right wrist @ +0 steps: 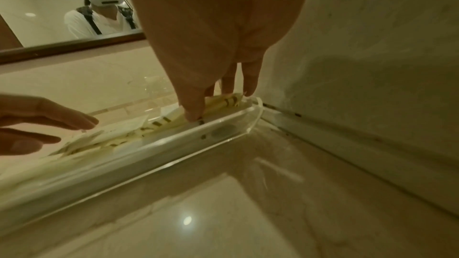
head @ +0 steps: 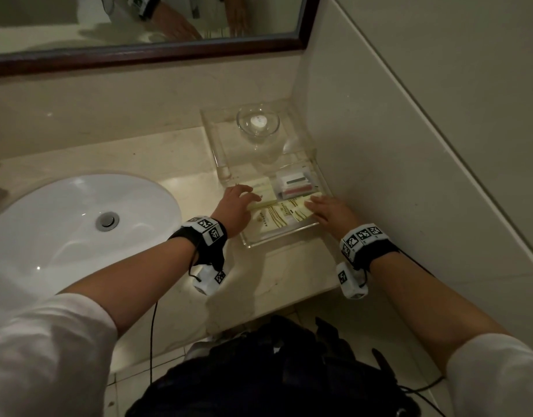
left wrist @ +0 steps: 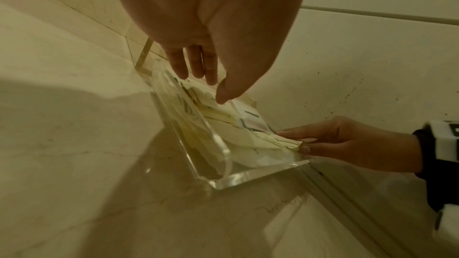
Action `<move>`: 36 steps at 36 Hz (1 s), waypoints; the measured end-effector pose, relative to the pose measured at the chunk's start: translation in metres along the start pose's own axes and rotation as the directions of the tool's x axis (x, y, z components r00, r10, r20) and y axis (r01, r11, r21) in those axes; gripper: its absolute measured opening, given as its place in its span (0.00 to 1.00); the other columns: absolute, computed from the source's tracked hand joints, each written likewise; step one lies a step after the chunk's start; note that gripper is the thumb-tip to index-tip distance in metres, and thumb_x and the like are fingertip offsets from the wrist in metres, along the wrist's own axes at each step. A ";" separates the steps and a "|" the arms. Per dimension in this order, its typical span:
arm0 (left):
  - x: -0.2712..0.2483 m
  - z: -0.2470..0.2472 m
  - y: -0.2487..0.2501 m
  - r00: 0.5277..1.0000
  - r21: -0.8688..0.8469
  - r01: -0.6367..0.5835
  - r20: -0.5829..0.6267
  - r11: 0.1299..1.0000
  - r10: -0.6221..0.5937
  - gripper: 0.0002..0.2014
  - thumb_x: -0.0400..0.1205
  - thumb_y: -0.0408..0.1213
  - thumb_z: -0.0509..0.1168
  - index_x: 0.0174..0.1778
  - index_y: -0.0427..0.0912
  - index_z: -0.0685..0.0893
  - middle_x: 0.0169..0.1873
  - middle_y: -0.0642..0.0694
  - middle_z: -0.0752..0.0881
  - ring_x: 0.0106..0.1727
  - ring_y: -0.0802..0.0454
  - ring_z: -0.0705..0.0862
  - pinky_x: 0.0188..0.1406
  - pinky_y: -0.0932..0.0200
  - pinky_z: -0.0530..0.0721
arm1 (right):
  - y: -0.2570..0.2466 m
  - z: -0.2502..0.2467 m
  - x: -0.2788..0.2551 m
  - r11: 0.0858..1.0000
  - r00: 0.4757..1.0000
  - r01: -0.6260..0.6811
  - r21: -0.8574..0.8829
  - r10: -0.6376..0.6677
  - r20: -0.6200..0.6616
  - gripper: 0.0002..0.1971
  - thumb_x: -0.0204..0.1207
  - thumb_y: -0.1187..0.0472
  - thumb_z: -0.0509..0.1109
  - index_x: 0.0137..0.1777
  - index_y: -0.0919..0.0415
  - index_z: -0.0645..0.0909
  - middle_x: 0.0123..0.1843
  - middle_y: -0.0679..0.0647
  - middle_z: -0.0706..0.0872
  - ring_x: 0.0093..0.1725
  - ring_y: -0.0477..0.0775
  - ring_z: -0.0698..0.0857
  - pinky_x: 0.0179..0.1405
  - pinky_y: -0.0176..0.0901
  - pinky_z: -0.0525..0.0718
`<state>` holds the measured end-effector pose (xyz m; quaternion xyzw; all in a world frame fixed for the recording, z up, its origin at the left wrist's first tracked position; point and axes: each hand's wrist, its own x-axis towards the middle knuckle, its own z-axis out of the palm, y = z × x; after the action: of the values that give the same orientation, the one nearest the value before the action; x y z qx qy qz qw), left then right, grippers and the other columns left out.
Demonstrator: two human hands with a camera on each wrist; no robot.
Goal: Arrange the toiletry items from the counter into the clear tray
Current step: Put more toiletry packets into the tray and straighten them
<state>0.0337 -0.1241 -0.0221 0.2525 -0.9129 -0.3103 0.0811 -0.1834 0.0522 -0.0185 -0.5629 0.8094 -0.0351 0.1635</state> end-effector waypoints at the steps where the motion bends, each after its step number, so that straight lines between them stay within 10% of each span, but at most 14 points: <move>1: 0.000 -0.001 0.000 1.000 -0.005 0.001 -0.005 1.000 -0.001 0.21 0.74 0.21 0.63 0.63 0.37 0.83 0.68 0.34 0.75 0.71 0.32 0.69 0.71 0.44 0.67 | -0.002 0.000 0.001 1.000 1.000 0.001 -0.019 -0.001 -0.001 0.21 0.84 0.60 0.60 0.76 0.56 0.71 0.80 0.57 0.68 0.80 0.58 0.64 0.80 0.48 0.60; 20: -0.003 -0.004 -0.005 0.999 0.000 -0.022 -0.047 1.000 0.022 0.19 0.72 0.20 0.64 0.57 0.36 0.87 0.59 0.32 0.80 0.63 0.30 0.74 0.65 0.43 0.72 | -0.013 -0.002 0.000 0.996 0.984 0.061 -0.071 -0.072 -0.161 0.19 0.70 0.65 0.74 0.62 0.62 0.85 0.62 0.62 0.87 0.58 0.68 0.85 0.58 0.63 0.82; 36: -0.001 0.000 0.003 0.980 0.039 -0.149 0.137 0.988 0.142 0.20 0.68 0.51 0.77 0.52 0.48 0.85 0.49 0.45 0.79 0.51 0.48 0.74 0.52 0.55 0.74 | -0.011 -0.006 -0.007 0.986 0.961 -0.124 0.111 0.147 -0.236 0.09 0.75 0.65 0.68 0.55 0.63 0.81 0.56 0.59 0.82 0.58 0.59 0.77 0.56 0.49 0.77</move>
<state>0.0327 -0.1213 -0.0204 0.1655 -0.9397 -0.2971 0.0357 -0.1734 0.0536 -0.0084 -0.4892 0.8573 -0.1313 0.0919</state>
